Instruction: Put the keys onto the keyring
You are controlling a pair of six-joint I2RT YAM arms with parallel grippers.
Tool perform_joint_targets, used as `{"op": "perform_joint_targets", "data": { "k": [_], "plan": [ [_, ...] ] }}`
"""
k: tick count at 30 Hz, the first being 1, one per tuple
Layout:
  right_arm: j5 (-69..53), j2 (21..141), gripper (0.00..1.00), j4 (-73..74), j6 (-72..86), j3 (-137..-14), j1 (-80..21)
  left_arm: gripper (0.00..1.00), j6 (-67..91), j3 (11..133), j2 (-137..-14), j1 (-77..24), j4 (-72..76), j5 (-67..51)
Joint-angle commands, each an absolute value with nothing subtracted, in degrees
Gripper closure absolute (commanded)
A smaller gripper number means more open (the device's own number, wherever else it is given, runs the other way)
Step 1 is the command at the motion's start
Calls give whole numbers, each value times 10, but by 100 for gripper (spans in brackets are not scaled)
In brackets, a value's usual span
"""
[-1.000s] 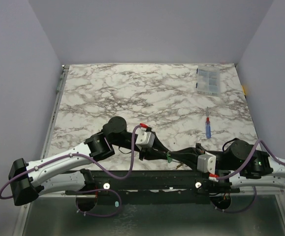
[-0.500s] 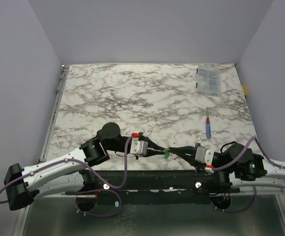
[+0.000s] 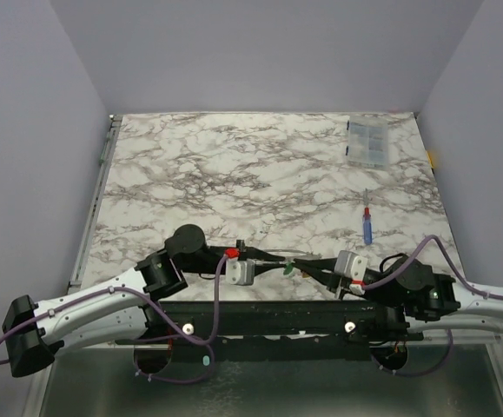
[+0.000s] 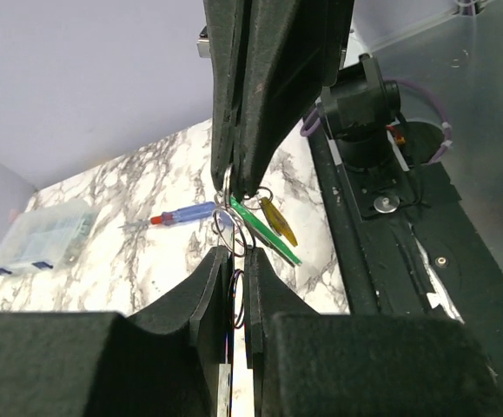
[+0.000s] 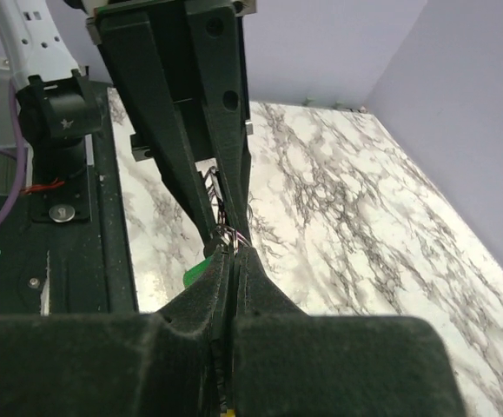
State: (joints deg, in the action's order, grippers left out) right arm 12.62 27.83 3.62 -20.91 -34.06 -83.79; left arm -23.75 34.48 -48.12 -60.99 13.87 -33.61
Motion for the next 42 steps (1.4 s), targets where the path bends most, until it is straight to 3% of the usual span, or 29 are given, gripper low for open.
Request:
{"op": "perform_joint_targets", "data": {
  "k": [1, 18, 28, 32, 42],
  "plan": [
    [194, 273, 99, 6, -176, -325, -838, 100, -274, 330, -456, -614, 188, -308],
    [300, 329, 99, -139, -47, -273, -835, 100, -317, 293, -415, -619, 223, -296],
    [396, 403, 99, -4, 108, -360, -828, 100, -356, 279, -384, -621, 235, -226],
    [363, 437, 99, 48, 169, -390, -827, 100, -367, 269, -373, -621, 250, -194],
    [342, 483, 99, 21, 136, -416, -827, 100, -361, 256, -363, -621, 259, -179]
  ]
}}
